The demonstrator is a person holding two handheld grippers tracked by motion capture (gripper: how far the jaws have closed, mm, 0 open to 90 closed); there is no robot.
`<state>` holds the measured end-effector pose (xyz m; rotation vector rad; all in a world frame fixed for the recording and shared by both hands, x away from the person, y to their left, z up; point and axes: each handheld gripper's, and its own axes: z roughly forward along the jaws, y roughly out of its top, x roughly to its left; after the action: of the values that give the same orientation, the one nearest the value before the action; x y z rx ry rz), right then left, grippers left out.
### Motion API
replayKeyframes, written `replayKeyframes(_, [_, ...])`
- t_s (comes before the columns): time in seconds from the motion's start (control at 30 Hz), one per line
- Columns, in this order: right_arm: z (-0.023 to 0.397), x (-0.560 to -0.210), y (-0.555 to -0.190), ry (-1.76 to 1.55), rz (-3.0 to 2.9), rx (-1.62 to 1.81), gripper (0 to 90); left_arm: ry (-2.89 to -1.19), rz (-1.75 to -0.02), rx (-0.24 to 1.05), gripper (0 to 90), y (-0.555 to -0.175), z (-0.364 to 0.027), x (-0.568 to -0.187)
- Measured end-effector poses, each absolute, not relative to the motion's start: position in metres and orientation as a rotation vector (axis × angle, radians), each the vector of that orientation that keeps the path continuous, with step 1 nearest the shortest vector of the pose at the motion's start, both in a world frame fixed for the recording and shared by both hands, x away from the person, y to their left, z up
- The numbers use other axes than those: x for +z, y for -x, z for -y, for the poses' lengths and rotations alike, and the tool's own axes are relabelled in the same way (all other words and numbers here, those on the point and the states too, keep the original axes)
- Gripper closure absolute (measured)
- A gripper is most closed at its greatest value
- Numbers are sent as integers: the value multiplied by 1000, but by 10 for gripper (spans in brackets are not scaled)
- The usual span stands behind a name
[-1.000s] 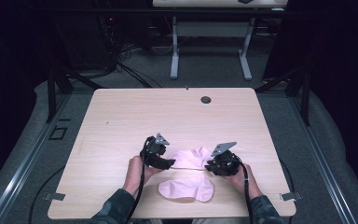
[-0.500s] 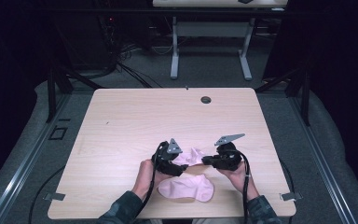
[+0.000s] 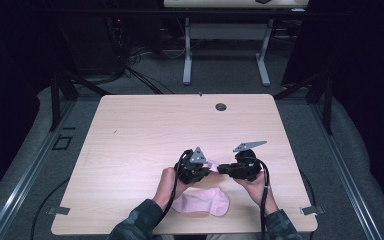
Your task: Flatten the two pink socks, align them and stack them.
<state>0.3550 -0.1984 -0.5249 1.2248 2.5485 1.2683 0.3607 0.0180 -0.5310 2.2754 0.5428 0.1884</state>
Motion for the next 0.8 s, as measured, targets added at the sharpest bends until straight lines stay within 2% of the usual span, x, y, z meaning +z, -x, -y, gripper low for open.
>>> replayKeyframes(0.1, [201, -524, -347, -1122, -2486, 1239, 633, -2264, -589, 156, 888, -369, -18, -521])
replayKeyframes(0.13, [201, -524, -347, -1122, -2486, 1239, 633, -2264, -589, 156, 888, -369, -18, -521])
replayKeyframes(0.17, [199, -522, -339, -1038, -2449, 1203, 550, -2249, -593, 119, 888, -373, -19, -516])
replayKeyframes(0.27, [193, -520, -330, -928, -2403, 1155, 435, -2242, -603, 84, 887, -378, -20, -507])
replayKeyframes(0.3, [190, -519, -327, -891, -2377, 1126, 446, -2240, -599, 71, 887, -379, -20, -505])
replayKeyframes(0.37, [184, -519, -325, -829, -2353, 1096, 394, -2256, -610, 94, 887, -381, -21, -501])
replayKeyframes(0.47, [176, -519, -322, -758, -2322, 1063, 436, -2241, -621, 56, 886, -383, -22, -498])
replayKeyframes(0.6, [172, -518, -320, -709, -2273, 1060, 774, -2228, -593, 10, 883, -385, -26, -498])
replayKeyframes(0.63, [174, -517, -322, -714, -2282, 1081, 821, -2226, -594, 16, 880, -384, -27, -497])
replayKeyframes(0.67, [175, -514, -324, -731, -2283, 1096, 843, -2217, -588, 8, 871, -384, -28, -498])
replayKeyframes(0.73, [180, -508, -328, -760, -2305, 1150, 856, -2214, -592, 29, 797, -381, -30, -500])
replayKeyframes(0.77, [182, -505, -329, -783, -2313, 1174, 859, -2212, -595, 35, 711, -380, -31, -501])
replayKeyframes(0.8, [183, -501, -331, -810, -2326, 1192, 860, -2212, -595, 35, 671, -380, -31, -501])
